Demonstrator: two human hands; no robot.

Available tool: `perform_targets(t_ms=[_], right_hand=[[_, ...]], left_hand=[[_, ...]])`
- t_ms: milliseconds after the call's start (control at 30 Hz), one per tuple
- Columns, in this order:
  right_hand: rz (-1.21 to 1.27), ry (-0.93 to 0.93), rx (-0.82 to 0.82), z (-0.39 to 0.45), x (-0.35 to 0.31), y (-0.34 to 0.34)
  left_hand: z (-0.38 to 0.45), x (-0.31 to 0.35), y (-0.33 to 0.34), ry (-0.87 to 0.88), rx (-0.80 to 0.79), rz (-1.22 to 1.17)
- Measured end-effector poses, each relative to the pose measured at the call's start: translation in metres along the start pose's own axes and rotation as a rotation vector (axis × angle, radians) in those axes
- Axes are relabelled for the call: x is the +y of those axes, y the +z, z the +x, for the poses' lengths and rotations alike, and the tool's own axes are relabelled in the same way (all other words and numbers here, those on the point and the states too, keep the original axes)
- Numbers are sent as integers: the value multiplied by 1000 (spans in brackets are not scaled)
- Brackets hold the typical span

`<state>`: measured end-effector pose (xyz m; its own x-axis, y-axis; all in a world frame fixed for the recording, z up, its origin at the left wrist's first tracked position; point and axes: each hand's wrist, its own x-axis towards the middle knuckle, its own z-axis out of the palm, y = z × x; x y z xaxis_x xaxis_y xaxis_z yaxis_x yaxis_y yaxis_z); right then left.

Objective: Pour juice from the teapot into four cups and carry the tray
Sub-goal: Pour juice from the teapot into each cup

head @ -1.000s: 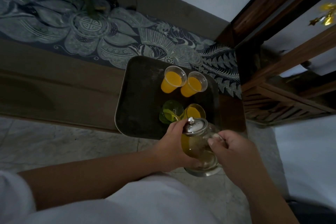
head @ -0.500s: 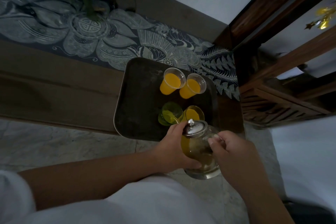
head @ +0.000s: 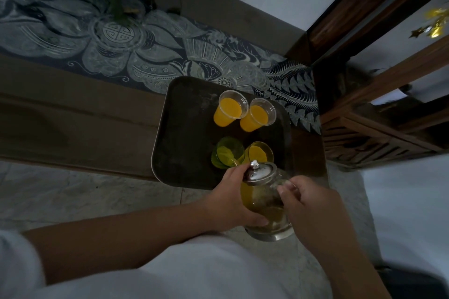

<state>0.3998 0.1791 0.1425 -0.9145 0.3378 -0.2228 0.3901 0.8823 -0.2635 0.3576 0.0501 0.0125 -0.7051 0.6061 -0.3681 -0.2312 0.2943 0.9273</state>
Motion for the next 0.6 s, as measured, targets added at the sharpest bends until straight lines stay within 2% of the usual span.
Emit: perform_targets(t_ms=[600], right_hand=[[-39,-60,-8,14,-4,-2]], left_hand=[[9,2,-5,4,21,-26]])
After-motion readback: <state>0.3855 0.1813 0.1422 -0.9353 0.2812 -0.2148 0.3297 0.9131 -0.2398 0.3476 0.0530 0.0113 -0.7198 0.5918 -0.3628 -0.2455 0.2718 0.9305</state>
